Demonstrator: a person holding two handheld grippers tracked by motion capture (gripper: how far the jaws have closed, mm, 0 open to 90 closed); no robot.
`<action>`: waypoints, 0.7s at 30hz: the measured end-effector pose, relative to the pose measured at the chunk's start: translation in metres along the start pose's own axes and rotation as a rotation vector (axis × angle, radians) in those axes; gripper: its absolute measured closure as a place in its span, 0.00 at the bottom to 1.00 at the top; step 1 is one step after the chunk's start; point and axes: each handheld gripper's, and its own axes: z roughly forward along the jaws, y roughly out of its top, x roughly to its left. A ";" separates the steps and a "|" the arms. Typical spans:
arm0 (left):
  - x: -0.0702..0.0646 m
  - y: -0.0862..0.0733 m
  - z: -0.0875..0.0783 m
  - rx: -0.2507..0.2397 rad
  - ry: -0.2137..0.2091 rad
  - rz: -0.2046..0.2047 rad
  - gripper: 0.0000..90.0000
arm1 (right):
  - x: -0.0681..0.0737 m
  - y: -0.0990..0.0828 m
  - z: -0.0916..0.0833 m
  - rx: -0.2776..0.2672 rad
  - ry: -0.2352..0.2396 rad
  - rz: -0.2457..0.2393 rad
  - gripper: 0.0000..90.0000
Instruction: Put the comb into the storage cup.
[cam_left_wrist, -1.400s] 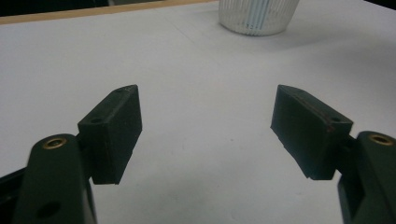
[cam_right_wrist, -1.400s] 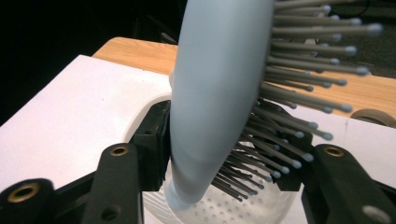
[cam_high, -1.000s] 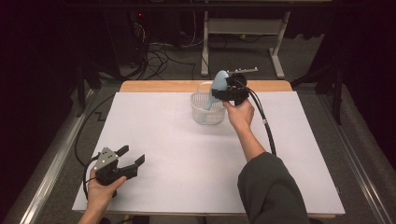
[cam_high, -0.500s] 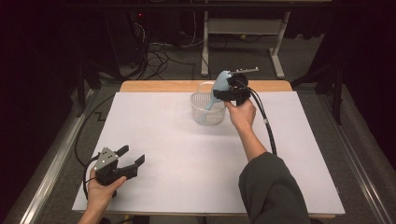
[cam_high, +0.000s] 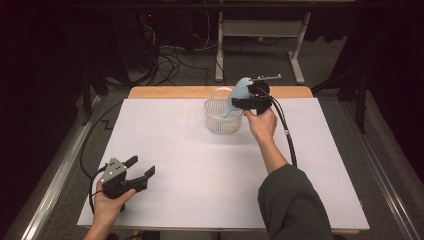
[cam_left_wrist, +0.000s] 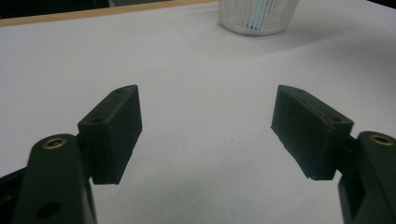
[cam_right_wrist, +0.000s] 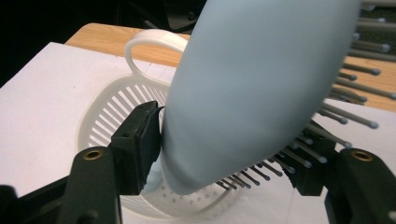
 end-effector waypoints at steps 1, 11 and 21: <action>0.000 0.000 0.000 0.000 0.000 0.000 0.28 | -0.001 0.000 0.000 0.001 0.000 -0.002 0.40; 0.000 0.000 0.000 0.000 0.000 0.001 0.28 | -0.005 -0.001 0.000 0.026 -0.009 -0.012 0.35; 0.000 0.000 0.000 0.001 0.002 0.003 0.28 | -0.010 -0.003 -0.006 0.019 -0.007 -0.026 0.33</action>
